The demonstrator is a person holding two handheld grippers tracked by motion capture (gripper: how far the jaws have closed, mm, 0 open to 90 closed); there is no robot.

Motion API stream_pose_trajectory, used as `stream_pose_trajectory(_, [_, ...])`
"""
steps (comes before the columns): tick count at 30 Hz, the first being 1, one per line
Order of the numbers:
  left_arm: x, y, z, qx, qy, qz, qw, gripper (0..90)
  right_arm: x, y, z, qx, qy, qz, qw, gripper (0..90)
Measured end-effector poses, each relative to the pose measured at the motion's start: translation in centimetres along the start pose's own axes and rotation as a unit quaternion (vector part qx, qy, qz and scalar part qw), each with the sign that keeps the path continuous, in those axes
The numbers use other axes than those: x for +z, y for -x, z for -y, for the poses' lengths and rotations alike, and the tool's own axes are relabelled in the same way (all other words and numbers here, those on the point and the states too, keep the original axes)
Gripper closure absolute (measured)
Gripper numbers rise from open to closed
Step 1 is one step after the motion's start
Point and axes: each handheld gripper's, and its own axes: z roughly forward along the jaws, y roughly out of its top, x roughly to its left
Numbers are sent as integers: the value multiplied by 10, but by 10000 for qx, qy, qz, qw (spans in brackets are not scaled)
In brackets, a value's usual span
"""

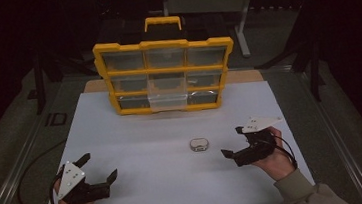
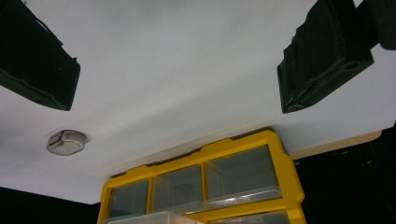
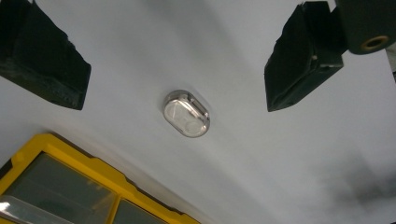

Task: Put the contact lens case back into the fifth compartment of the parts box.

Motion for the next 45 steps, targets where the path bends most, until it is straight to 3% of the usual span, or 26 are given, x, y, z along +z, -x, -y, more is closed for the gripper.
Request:
stream_pose_trajectory(14, [1, 0, 1, -13, 8, -14, 10000, 1, 17, 0, -21, -288, -210, -88, 9993, 73])
stream_pose_trajectory(37, [3, 0, 4, 37, -22, 2, 10000, 1, 53, 11, -43, -347, -655, -101, 9972, 73])
stream_pose_trajectory(45, [4, 0, 4, 31, -12, 9, 10000, 1, 73, 18, -42, -400, -816, -255, 9955, 74])
